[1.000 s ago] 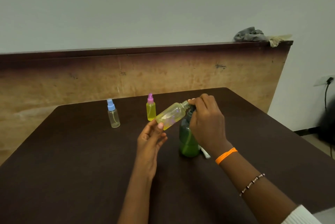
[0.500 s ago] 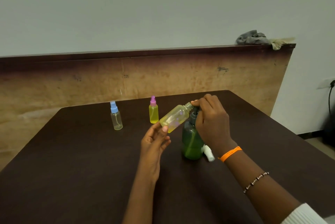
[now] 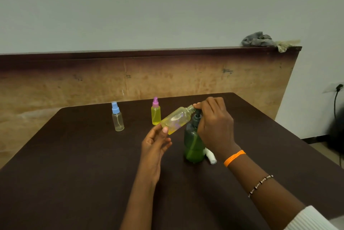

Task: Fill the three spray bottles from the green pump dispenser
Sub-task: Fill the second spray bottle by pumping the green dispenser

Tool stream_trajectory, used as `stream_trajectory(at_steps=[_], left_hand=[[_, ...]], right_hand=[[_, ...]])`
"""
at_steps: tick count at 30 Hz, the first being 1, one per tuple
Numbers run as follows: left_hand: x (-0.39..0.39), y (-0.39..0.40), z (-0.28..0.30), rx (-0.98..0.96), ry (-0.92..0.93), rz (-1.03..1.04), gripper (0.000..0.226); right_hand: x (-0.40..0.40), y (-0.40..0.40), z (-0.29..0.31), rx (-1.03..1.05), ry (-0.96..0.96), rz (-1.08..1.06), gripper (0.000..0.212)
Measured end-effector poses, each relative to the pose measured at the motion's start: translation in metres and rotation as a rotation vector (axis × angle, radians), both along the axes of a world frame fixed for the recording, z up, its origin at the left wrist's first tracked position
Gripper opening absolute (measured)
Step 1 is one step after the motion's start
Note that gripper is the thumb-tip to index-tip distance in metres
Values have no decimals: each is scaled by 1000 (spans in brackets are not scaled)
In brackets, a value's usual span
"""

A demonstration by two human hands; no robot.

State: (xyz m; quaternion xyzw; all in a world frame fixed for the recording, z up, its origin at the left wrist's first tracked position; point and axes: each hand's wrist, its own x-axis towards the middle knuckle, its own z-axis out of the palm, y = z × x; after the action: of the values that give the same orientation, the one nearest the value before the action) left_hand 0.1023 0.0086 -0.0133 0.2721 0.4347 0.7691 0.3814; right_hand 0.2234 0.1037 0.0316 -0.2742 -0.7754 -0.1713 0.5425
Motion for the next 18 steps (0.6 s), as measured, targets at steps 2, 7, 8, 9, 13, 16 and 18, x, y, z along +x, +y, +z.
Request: stream_trajectory(at_steps=[2,7,8,9,13,16,18], left_hand=[[1,0,0,-9,6,-5,30],[1,0,0,-3,18,-8,35],[0,0,1,-1,21,-9,37],[0,1,0,0,20,-8,38],[0,0,-1,-3,17,-2,38],[1,-1,0,-3,18,-2,34],[2,0,1,1,16,-2,33]], right_hand=[[3,2,12,2,-61,6,22],[-3,-4,3,-59,19,26,28],[-4,-7,-6,-64,57,32,31],[-4,-9,-14,-66,80,31,33],[-3,-5,-10,-66,61,7,29],[-2,-3,8,-47,14,6,25],[-3,-1,19,-66,-6,5,24]])
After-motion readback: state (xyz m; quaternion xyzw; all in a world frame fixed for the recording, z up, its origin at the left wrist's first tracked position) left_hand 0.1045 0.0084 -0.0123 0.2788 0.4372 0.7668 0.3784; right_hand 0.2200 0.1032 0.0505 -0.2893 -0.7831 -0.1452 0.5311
